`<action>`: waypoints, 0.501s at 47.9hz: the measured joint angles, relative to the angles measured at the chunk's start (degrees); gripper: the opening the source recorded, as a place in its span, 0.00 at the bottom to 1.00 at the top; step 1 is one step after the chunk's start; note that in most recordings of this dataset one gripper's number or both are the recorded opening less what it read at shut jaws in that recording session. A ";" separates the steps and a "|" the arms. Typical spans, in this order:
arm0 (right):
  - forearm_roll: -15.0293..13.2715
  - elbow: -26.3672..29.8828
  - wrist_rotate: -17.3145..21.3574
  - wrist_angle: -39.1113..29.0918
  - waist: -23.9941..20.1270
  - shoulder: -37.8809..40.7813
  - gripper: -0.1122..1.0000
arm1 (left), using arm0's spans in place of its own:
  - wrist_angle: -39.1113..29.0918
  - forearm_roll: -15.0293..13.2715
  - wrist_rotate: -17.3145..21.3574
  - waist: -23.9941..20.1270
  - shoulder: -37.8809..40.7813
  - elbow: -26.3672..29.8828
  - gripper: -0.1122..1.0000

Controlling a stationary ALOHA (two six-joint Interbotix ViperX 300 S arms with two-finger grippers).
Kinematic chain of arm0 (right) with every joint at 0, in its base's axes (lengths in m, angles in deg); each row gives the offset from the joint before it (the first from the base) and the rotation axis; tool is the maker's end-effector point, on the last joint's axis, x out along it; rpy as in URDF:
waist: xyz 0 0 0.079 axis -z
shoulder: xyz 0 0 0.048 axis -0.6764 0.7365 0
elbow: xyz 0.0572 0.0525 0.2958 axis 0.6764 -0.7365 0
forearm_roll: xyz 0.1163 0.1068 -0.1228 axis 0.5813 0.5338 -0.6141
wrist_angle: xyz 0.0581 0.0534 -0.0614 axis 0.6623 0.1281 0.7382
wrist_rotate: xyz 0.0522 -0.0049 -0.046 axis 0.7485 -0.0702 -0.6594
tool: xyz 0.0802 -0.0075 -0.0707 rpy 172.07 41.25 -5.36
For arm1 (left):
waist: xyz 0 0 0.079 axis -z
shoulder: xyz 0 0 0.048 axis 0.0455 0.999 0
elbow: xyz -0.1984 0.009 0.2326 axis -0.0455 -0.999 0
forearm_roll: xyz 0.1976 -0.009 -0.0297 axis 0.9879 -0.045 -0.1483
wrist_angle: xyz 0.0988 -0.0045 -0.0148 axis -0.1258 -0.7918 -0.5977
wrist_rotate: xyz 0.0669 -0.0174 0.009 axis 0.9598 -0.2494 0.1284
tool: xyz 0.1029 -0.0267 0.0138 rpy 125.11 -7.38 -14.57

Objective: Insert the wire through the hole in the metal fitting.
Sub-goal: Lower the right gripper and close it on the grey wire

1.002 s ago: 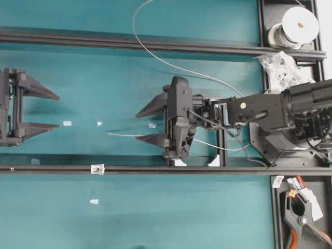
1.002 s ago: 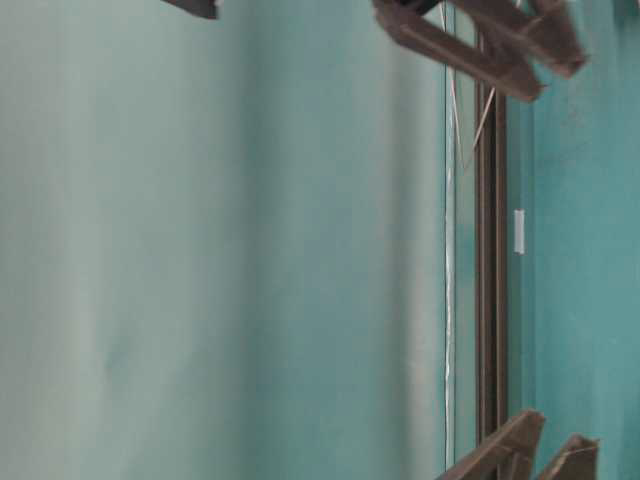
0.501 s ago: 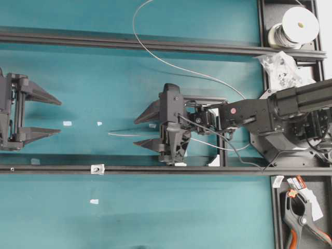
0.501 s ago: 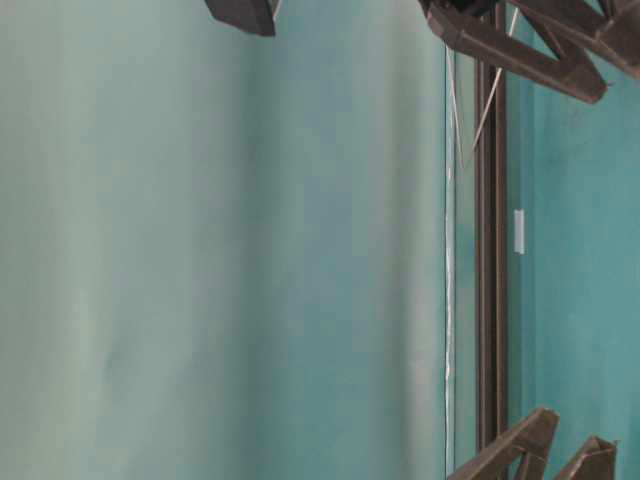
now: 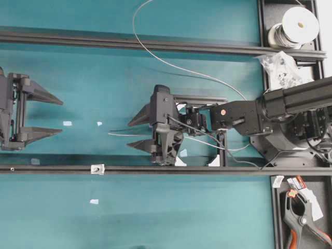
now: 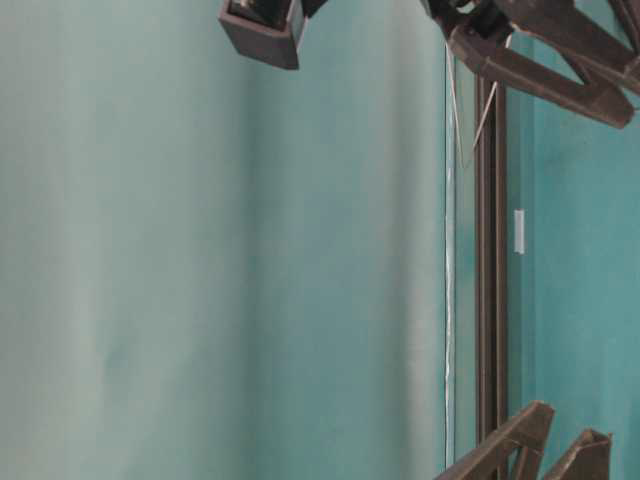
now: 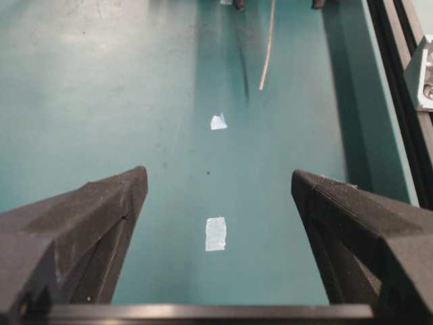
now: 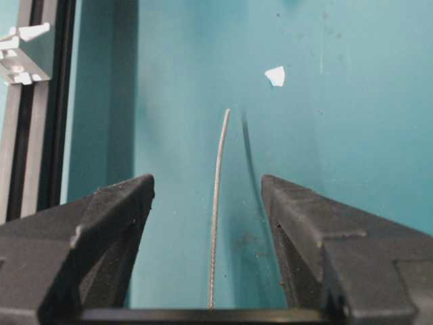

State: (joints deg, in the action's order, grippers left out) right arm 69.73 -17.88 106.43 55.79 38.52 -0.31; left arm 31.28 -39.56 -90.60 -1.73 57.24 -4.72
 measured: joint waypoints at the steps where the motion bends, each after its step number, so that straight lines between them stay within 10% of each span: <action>1: -0.09 0.00 0.00 0.09 0.00 0.09 0.74 | 0.00 0.00 0.00 0.00 0.00 0.00 0.77; 24: 0.00 0.00 0.00 -1.23 0.00 0.79 0.65 | 0.00 0.00 0.00 0.09 0.00 0.09 0.77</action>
State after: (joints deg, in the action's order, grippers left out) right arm 69.73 -17.88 106.43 54.56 38.52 0.48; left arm 31.28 -39.56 -90.60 -1.64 57.24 -4.63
